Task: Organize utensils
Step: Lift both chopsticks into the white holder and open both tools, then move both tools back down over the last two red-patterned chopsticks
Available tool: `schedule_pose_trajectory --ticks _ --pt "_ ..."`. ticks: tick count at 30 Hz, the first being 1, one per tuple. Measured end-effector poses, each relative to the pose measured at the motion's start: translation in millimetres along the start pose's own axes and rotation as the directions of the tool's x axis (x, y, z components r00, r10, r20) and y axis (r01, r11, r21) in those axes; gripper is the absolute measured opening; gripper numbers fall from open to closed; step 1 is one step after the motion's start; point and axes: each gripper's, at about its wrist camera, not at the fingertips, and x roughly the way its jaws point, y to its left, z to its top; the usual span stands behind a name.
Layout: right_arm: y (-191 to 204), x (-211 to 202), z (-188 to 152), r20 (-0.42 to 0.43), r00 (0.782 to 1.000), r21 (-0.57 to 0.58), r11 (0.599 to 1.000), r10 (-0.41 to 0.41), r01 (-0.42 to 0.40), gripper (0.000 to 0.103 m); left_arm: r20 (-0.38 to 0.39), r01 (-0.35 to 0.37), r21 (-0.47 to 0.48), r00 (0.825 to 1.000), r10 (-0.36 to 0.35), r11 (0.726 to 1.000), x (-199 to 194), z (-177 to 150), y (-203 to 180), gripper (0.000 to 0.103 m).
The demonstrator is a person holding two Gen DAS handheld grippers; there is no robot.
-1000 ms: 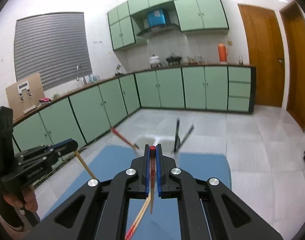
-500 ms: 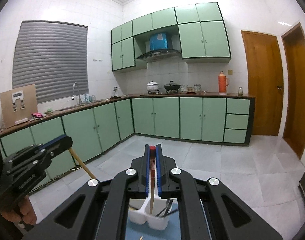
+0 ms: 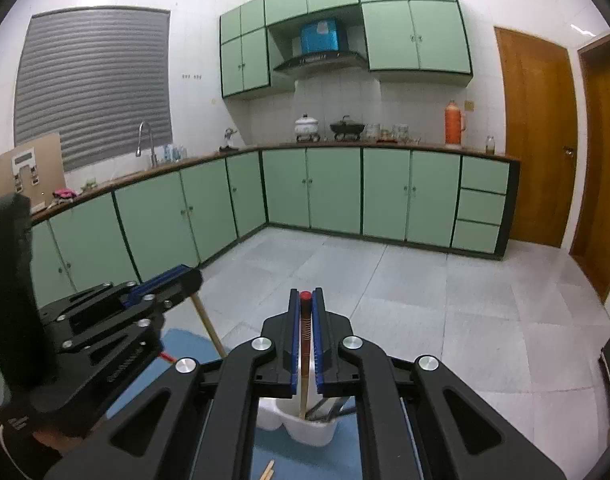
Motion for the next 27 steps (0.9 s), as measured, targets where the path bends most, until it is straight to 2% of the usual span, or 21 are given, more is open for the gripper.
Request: schedule_pose_trajectory --ticks 3,6,8,10,12,14,16,18,27 --pt "2.0 -6.0 -7.4 0.009 1.0 0.008 1.0 -0.001 0.001 0.009 -0.004 0.007 -0.007 1.0 -0.007 1.0 -9.5 -7.6 6.1 0.029" --pt "2.3 -22.6 -11.7 0.048 0.999 0.022 1.0 -0.001 0.0 0.022 0.019 0.019 -0.012 1.0 -0.018 1.0 -26.6 -7.9 11.7 0.034" --pt "1.3 -35.9 -14.4 0.073 0.997 0.025 1.0 -0.003 0.001 0.027 0.035 0.019 -0.011 0.999 -0.019 1.0 -41.9 -10.6 12.3 0.042" --pt "1.8 -49.3 -18.9 0.092 0.996 0.031 0.999 -0.014 0.011 0.039 0.051 0.027 -0.018 0.998 -0.026 0.999 -59.0 -14.0 12.8 0.048" --pt "0.9 -62.1 -26.4 0.104 0.994 0.044 0.999 -0.017 0.012 0.045 0.059 0.032 -0.025 0.998 -0.03 0.999 -72.5 -18.9 13.7 0.054" --pt "1.6 -76.9 -39.3 0.114 0.993 0.053 0.998 -0.034 0.028 0.06 0.064 0.04 -0.033 0.997 -0.038 0.999 -89.9 -28.9 16.1 0.065" --pt "1.8 -90.4 -54.4 0.126 0.99 0.064 0.997 -0.059 0.052 0.085 0.068 0.037 -0.034 0.997 -0.035 0.999 -102.5 -39.4 16.1 0.083" --pt "1.8 -101.7 -71.2 0.13 0.988 0.091 0.993 -0.083 0.071 0.096 0.06 0.034 -0.04 0.998 -0.031 0.999 -112.9 -53.5 17.1 0.088" --pt "5.2 -111.7 -145.9 0.001 0.995 0.145 0.985 -0.095 0.094 0.097 -0.082 0.001 -0.007 0.997 -0.001 1.0 -129.9 -129.3 28.4 0.09"
